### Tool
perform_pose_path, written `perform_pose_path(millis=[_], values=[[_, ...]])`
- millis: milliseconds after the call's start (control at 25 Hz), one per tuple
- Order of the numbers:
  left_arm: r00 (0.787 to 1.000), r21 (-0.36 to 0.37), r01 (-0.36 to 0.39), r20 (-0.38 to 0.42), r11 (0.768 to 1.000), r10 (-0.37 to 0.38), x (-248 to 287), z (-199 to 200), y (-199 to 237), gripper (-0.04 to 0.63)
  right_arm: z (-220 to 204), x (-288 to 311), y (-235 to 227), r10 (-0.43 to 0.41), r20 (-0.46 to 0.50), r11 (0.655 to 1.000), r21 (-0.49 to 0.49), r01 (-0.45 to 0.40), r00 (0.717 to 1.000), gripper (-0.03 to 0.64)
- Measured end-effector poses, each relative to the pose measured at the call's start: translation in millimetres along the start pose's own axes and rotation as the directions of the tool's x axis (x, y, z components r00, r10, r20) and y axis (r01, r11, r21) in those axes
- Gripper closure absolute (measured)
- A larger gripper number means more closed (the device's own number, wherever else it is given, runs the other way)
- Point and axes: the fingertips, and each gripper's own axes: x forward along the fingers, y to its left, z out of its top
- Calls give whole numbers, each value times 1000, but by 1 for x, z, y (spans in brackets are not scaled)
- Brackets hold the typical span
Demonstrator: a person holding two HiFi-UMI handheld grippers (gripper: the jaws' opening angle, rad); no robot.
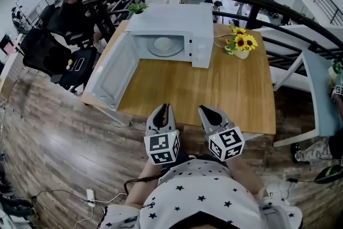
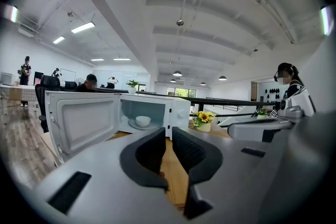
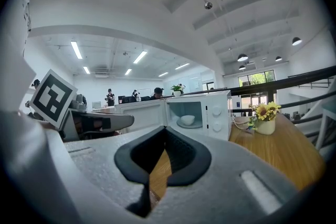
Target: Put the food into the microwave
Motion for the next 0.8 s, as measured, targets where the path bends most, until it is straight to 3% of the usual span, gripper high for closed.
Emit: perform_pose_path(millis=[800], values=[[999,-8,23,-26,1000,-23,14,-1,-1,557,3,7,-10,-8,8,1000,17,8,1000,612]])
